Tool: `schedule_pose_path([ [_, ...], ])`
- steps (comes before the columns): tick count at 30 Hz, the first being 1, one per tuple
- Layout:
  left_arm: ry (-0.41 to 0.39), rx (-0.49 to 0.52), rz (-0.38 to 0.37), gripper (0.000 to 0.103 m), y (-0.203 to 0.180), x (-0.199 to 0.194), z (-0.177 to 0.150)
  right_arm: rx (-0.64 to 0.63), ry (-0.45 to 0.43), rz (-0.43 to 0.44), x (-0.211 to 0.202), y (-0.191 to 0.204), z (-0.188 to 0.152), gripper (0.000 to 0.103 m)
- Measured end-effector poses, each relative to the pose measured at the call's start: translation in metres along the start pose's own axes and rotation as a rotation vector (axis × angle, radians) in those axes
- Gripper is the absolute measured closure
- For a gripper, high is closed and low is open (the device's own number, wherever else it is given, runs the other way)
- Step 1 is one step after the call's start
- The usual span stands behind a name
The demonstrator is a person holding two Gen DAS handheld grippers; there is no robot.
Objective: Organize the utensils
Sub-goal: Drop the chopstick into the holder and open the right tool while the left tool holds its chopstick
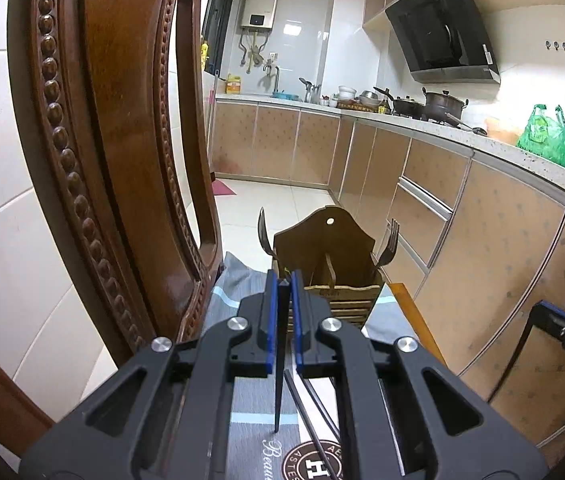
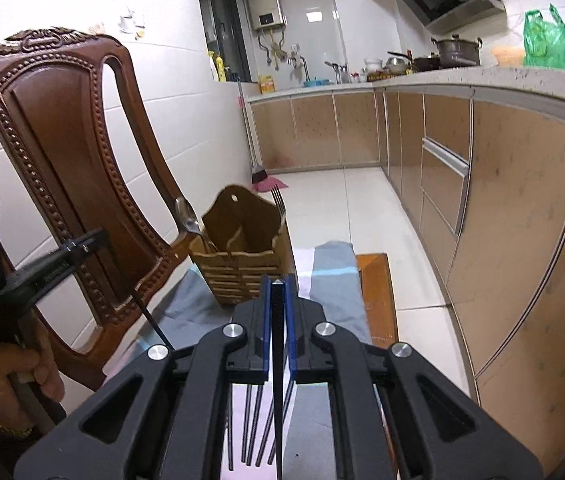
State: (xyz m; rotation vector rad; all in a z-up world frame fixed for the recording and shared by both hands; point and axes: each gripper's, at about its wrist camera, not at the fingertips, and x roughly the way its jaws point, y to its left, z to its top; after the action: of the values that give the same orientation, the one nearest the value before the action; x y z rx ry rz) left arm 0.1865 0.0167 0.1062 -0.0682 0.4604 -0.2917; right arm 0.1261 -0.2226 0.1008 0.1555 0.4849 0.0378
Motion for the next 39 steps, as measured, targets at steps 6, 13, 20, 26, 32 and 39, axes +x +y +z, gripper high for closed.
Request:
schedule_pose_path([
  [6,0.006,-0.015,-0.010,0.096,0.006,-0.006,0.001,-0.030,-0.024,0.012,-0.010,0.018,0.021,0.096],
  [13,0.001,-0.033,-0.005,0.096,0.015,-0.009,0.003,-0.073,-0.043,0.040,-0.004,0.043,0.065,0.096],
  [20,0.007,-0.038,-0.023,0.096,0.019,-0.008,0.004,-0.086,-0.100,0.033,0.020,0.059,0.125,0.096],
  [26,0.007,-0.041,-0.023,0.096,0.019,-0.007,0.005,-0.074,-0.147,-0.044,0.061,0.063,0.163,0.096],
  [32,0.015,-0.046,-0.019,0.096,0.022,-0.003,0.005,-0.020,-0.155,-0.099,0.106,0.057,0.167,0.096],
  [39,0.023,-0.041,-0.019,0.096,0.022,0.001,0.005,0.103,-0.077,-0.077,0.147,0.035,0.132,0.096],
])
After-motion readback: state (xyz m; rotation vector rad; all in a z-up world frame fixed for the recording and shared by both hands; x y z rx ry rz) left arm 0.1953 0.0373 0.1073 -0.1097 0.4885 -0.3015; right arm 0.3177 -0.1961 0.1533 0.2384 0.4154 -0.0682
